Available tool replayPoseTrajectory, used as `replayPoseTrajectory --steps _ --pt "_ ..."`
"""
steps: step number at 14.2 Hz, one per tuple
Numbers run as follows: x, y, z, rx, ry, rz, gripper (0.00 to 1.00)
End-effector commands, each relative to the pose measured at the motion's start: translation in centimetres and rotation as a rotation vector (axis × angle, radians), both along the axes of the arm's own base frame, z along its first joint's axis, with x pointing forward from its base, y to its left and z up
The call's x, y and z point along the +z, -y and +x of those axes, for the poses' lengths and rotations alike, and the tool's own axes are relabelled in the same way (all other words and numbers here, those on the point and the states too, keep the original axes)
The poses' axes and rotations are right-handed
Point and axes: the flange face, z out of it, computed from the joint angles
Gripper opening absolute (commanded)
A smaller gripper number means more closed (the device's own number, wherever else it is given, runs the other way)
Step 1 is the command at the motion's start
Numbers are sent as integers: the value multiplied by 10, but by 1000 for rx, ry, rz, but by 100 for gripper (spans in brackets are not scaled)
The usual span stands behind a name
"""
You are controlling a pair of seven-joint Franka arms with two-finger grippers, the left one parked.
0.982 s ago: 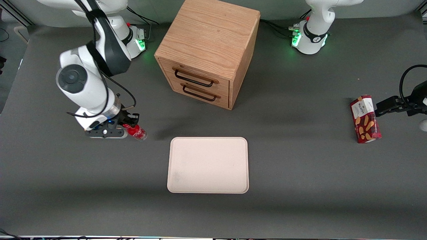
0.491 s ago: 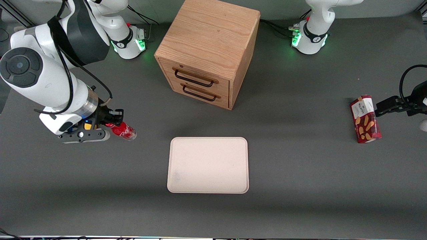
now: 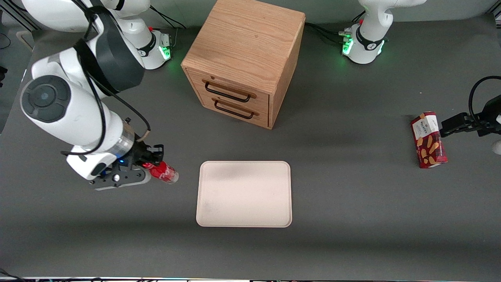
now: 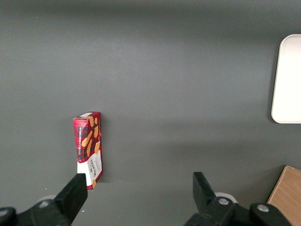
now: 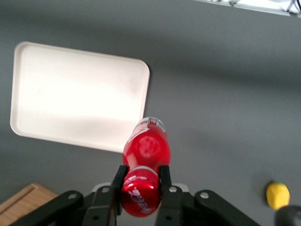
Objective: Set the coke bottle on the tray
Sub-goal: 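Carry the bottle over the white tray's edge and lower it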
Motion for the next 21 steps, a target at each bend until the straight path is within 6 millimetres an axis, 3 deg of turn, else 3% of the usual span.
replayPoseTrajectory --steps 1,4,10,14,19,20,21 --pt "-18 -20 19 20 66 15 0" --pt "-49 -33 33 35 96 34 0" --pt "-151 -50 59 67 110 12 0" --pt "-195 -59 63 72 95 28 0" --pt "-220 -63 62 45 89 39 3" --pt "-222 -62 63 37 92 44 39" --pt "-222 -61 63 36 96 43 99"
